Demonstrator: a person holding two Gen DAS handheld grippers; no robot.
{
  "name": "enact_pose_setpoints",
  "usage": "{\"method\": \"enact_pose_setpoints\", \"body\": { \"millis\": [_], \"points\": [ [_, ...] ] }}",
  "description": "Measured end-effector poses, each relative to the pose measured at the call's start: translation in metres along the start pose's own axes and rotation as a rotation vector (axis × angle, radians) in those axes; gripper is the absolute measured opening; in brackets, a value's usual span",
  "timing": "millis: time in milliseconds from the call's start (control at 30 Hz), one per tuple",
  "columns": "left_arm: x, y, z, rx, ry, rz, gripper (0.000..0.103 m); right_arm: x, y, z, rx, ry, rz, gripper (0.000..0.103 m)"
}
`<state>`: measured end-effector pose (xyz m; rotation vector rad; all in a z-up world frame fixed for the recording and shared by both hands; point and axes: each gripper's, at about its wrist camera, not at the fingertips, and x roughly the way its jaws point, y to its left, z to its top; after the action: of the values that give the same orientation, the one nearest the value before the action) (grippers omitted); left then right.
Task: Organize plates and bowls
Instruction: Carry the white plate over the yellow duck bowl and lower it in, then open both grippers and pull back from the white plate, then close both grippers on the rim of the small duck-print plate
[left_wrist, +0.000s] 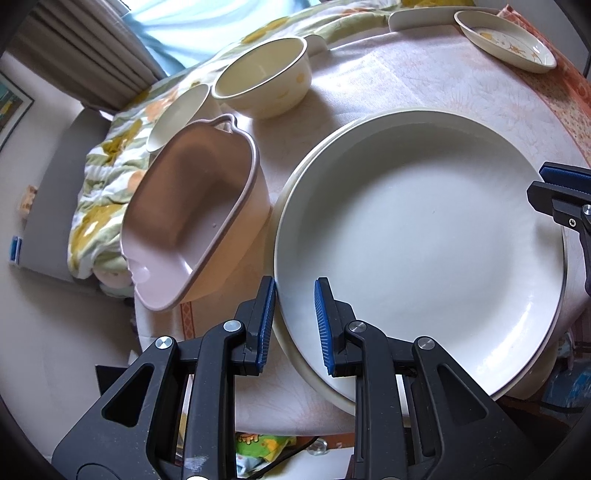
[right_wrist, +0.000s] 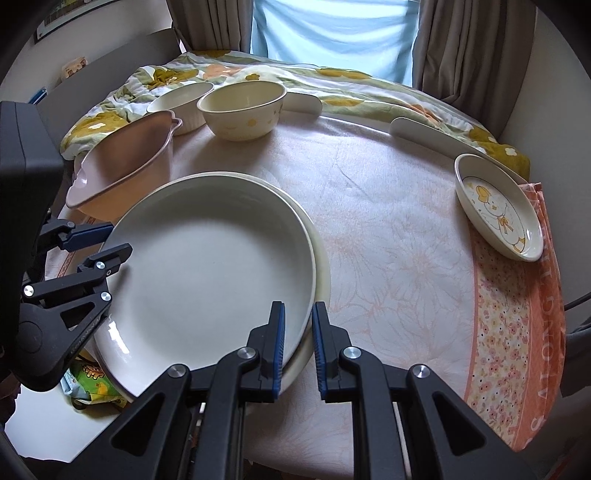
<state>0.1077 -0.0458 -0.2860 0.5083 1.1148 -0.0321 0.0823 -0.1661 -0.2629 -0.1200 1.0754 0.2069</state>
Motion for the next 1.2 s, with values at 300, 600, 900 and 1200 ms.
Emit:
{"method": "enact_pose_setpoints", "body": {
  "millis": [300, 600, 900, 1200],
  "points": [
    [-0.065, 0.026, 0.030, -0.064, -0.156, -0.080, 0.101, -0.043, -0.033, 0.011, 0.173, -0.097, 0.073, 0.024],
    [-0.117, 0.016, 0.117, -0.003, -0.320, -0.372, 0.103, -0.121, -0.108, 0.007, 0.378, -0.285, -0.032, 0.103],
    [-0.109, -0.052, 0.226, 0.122, -0.297, -0.667, 0.103, -0.173, -0.196, 0.015, 0.554, -0.371, -0.124, 0.103],
    [-0.013, -0.144, 0.290, 0.213, -0.105, -0.706, 0.078, -0.041, -0.284, -0.010, 0.899, -0.200, 0.082, 0.084]
  ]
}}
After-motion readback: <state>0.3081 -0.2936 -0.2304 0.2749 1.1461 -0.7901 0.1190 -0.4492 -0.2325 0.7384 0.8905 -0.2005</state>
